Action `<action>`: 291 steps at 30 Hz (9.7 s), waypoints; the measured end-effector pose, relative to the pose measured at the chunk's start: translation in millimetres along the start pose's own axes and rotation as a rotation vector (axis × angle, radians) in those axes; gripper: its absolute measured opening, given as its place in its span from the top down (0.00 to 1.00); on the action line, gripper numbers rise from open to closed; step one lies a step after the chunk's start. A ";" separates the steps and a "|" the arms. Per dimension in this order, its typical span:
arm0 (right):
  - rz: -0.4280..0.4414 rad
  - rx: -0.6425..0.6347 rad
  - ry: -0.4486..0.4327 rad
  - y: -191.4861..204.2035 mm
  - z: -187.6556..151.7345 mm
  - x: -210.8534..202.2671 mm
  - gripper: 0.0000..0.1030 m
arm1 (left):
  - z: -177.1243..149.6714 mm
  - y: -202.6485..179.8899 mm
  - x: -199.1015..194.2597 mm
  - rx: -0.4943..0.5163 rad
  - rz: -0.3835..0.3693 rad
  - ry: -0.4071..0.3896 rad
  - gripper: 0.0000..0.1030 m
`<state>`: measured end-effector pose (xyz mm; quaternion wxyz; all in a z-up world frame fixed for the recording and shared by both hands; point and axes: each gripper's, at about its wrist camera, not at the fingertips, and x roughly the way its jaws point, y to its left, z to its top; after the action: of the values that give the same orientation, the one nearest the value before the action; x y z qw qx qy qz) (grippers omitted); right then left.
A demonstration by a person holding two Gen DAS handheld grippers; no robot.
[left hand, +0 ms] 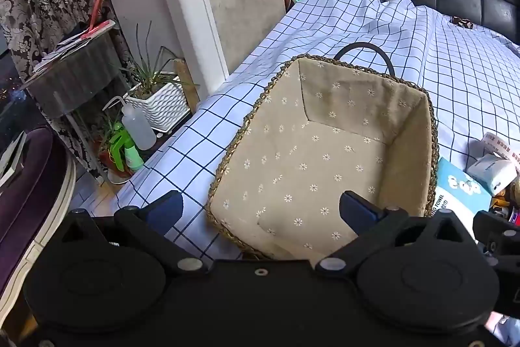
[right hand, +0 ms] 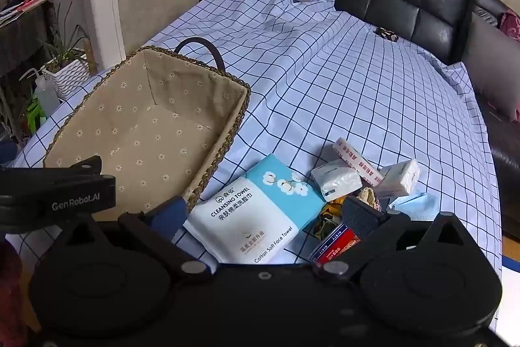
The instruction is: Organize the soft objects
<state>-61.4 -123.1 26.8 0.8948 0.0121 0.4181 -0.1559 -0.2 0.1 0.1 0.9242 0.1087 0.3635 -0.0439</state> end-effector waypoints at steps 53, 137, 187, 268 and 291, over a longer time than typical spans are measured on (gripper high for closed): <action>0.000 0.086 0.070 -11.2 -2.7 14.3 0.01 | -8.2 -9.4 10.7 0.077 -0.004 0.097 0.03; -0.135 0.292 0.242 -189.2 -117.9 -14.4 0.06 | -80.4 -128.7 -31.1 0.459 -0.477 0.225 0.04; 0.008 -0.204 0.195 -109.4 -142.2 -19.8 0.04 | -66.2 -130.2 -17.9 0.351 -0.521 0.272 0.33; 0.241 0.181 -0.066 29.7 91.8 21.3 0.63 | 15.2 21.6 9.8 -0.066 -0.116 0.085 0.32; 0.190 0.201 -0.068 10.7 81.2 23.7 0.26 | 12.6 15.2 8.0 -0.027 -0.088 0.062 0.14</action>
<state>16.4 -131.6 60.5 0.9135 0.1359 0.3668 -0.1120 16.5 12.0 6.2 0.9110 0.0813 0.3970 -0.0760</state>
